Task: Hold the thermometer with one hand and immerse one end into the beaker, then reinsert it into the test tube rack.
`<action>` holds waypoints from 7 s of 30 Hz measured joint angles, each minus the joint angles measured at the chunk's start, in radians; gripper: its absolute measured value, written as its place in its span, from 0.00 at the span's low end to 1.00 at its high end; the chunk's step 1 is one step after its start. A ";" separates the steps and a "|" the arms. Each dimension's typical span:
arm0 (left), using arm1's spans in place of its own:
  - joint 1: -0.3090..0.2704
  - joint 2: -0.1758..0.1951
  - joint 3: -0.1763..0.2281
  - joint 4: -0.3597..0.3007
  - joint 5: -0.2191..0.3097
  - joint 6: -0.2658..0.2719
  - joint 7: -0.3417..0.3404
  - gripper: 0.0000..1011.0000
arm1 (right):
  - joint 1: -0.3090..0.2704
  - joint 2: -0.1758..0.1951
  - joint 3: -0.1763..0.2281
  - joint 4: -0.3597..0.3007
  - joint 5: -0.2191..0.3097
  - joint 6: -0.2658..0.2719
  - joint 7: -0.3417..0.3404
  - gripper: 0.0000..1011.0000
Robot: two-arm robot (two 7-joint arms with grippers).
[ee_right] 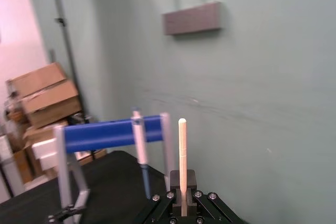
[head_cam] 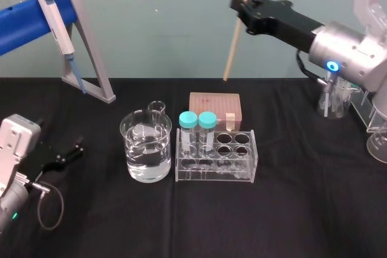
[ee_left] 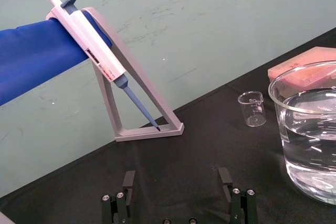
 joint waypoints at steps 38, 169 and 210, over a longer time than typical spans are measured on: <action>0.000 0.000 0.000 0.000 0.000 0.000 0.000 0.99 | 0.092 -0.310 -0.262 0.432 -0.268 -0.244 0.220 0.05; 0.000 0.000 0.000 0.000 0.000 0.000 0.000 0.99 | 0.072 -0.369 -0.204 0.587 -0.336 -0.293 0.257 0.05; 0.000 0.000 0.000 0.000 0.000 0.000 0.000 0.99 | 0.072 -0.369 -0.204 0.587 -0.336 -0.293 0.257 0.05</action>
